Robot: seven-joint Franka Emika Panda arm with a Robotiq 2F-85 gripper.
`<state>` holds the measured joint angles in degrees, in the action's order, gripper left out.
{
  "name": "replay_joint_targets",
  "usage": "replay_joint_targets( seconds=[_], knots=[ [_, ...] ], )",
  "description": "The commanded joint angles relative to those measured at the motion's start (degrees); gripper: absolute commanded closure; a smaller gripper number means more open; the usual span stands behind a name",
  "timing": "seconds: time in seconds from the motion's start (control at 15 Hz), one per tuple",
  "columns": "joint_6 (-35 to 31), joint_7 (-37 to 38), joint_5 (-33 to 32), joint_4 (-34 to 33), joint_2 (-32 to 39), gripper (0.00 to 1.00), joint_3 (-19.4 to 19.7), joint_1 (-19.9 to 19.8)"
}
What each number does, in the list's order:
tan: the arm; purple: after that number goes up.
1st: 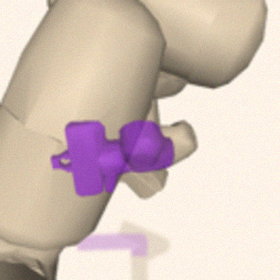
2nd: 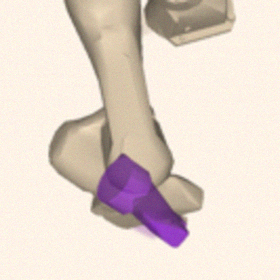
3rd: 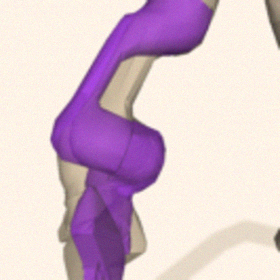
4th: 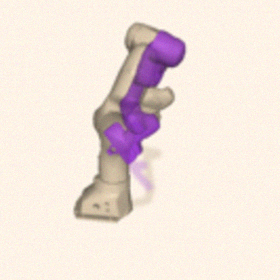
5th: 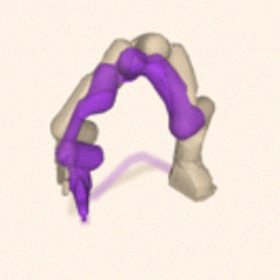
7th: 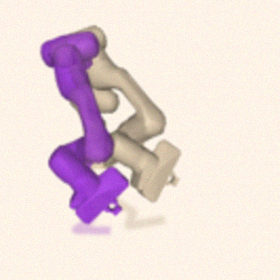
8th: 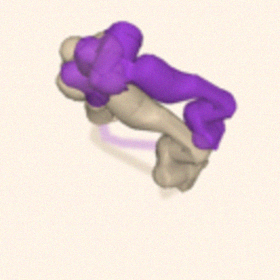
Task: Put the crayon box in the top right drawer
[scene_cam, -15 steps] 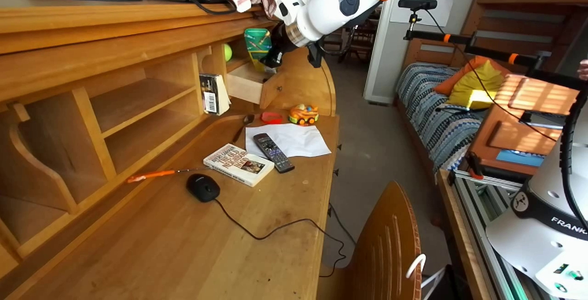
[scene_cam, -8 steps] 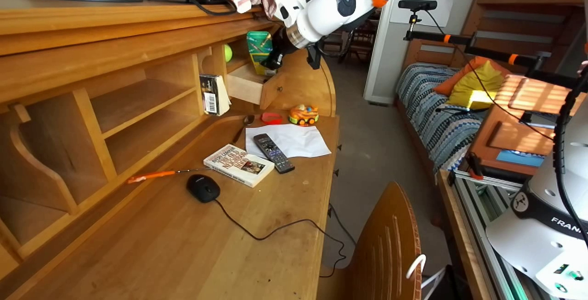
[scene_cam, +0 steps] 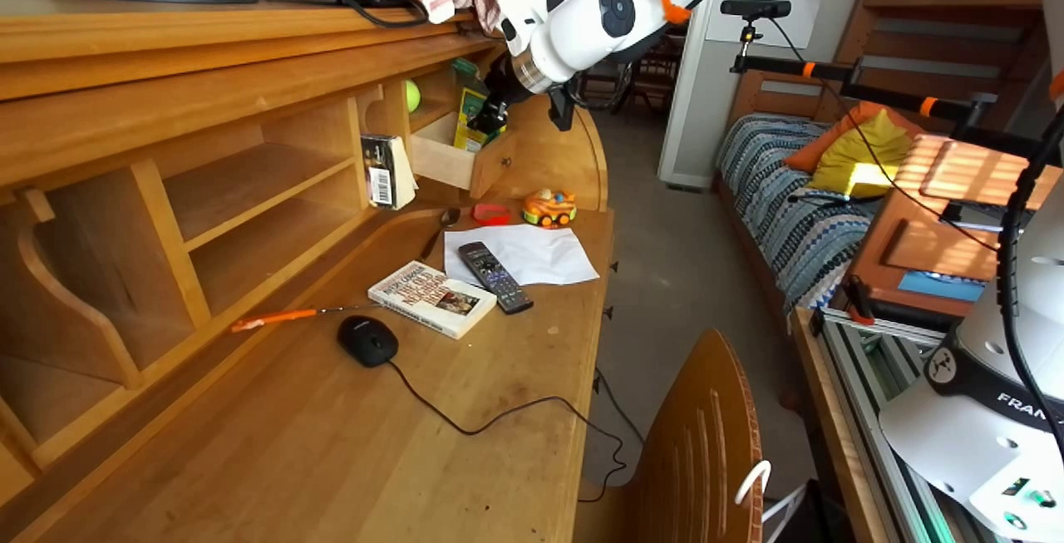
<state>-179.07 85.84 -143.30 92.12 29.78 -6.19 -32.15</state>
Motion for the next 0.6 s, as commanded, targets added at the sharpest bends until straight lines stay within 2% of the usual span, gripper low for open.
replay_joint_targets(
  seconds=[0.0,0.2,0.53],
  knots=[
    [-1.8,0.1,0.8,-0.9,-0.7,0.0,-0.1,-0.1],
    [-2.1,0.2,1.1,0.1,-2.3,0.0,-0.3,0.4],
    [-3.9,-1.8,13.5,6.8,-6.1,0.0,9.8,7.4]
  ],
)
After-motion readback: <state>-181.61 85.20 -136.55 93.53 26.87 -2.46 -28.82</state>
